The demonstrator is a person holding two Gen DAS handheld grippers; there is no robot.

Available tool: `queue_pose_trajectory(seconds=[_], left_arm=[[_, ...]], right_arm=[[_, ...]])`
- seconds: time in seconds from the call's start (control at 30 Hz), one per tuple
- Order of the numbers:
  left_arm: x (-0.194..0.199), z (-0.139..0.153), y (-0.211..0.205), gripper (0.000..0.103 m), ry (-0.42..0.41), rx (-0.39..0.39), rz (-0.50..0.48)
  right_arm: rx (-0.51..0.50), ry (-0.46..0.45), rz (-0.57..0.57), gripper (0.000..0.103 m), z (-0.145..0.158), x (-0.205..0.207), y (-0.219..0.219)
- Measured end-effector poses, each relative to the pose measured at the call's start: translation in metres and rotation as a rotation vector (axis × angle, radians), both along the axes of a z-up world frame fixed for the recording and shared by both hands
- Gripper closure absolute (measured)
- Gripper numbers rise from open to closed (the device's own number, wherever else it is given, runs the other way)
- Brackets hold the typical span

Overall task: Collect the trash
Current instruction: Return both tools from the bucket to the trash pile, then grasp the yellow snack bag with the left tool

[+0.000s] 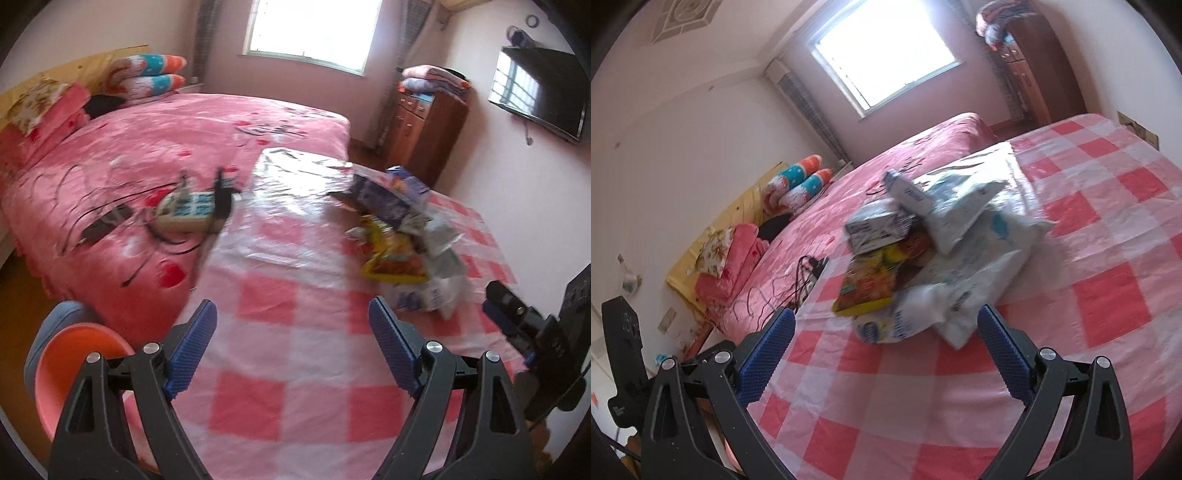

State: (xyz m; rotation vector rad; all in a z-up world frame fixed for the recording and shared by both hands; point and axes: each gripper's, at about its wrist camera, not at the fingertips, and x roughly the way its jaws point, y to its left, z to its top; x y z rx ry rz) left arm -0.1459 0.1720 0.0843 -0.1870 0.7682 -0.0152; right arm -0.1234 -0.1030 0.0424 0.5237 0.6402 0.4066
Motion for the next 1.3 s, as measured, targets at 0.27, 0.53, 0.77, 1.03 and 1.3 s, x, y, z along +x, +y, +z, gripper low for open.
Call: queue_pose_trajectory(seconds=[0.27,0.53,0.77,1.03,1.3], left_arm=[[0.036,-0.004,-0.057,0.018,0.021,0.05,-0.134],[0.079,-0.026,-0.092,0.018,0.078,0.05,-0.176],[0.111,-0.043,-0.099,0.018,0.116,0.031,-0.147],[0.132,-0.051,-0.102,0.04,0.116,0.0,-0.131],[0.12,-0.049,-0.105,0.057,0.086,0.015,-0.147]], right_arm=[[0.062,0.033,-0.059,0.005,-0.008,0.011,-0.044],[0.097,0.074,-0.046,0.005,-0.019,0.026,-0.062],[0.119,0.129,-0.012,0.005,-0.028,0.043,-0.064],[0.101,0.119,0.055,0.005,-0.025,0.047,-0.053],[0.055,0.107,0.075,0.005,-0.022,0.049,-0.043]])
